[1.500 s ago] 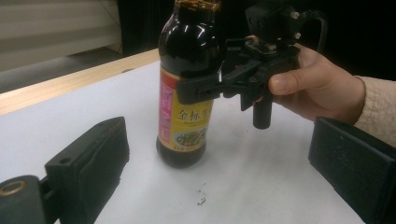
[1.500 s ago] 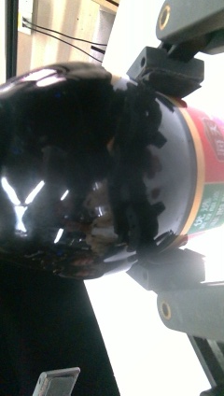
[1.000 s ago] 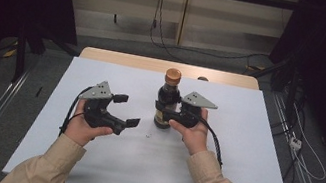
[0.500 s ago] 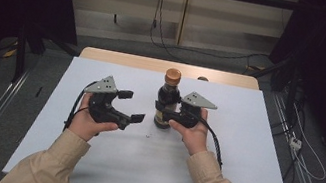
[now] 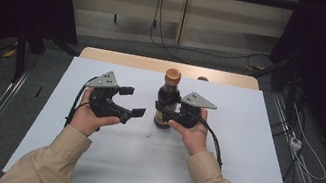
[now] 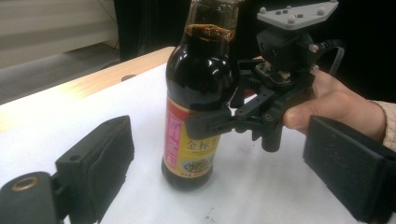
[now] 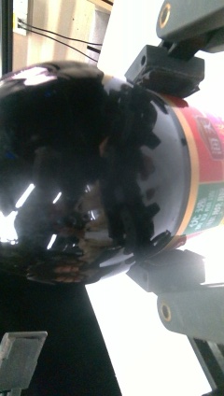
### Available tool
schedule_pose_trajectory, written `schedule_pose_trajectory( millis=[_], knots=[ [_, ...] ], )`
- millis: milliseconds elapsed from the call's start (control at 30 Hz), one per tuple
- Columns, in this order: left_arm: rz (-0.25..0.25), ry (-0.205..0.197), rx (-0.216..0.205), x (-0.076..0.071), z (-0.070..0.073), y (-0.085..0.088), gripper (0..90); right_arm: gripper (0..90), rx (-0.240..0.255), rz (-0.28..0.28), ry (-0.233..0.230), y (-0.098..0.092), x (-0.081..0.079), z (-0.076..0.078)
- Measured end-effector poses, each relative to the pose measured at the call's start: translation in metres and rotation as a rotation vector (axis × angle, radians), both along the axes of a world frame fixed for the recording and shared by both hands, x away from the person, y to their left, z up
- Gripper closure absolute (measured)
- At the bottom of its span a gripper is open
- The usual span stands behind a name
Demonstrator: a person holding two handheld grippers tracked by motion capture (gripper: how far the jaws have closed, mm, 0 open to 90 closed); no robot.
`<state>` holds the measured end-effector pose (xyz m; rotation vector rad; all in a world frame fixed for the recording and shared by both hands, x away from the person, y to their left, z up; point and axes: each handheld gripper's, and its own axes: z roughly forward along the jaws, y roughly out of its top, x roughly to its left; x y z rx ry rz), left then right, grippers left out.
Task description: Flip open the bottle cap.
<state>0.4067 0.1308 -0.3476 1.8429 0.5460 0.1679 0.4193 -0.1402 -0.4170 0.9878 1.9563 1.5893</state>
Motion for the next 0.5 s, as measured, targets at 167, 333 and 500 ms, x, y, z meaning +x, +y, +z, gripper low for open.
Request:
schedule_pose_trajectory(
  millis=[167, 333, 500],
  knots=[
    [0.004, -0.008, 0.005, 0.0023, 0.0021, -0.0006, 13.3, 29.6, -0.004, 0.000, 0.000, 0.0001, -0.0003, 0.0000],
    [0.003, -0.009, 0.013, 0.0026, 0.0032, -0.0026, 15.8, 29.7, -0.006, -0.002, 0.001, 0.0006, -0.0003, -0.0001],
    [0.004, -0.015, 0.013, 0.0044, 0.0042, -0.0030, 18.4, 29.7, -0.009, -0.003, -0.001, 0.0006, -0.0007, -0.0002]
  ],
)
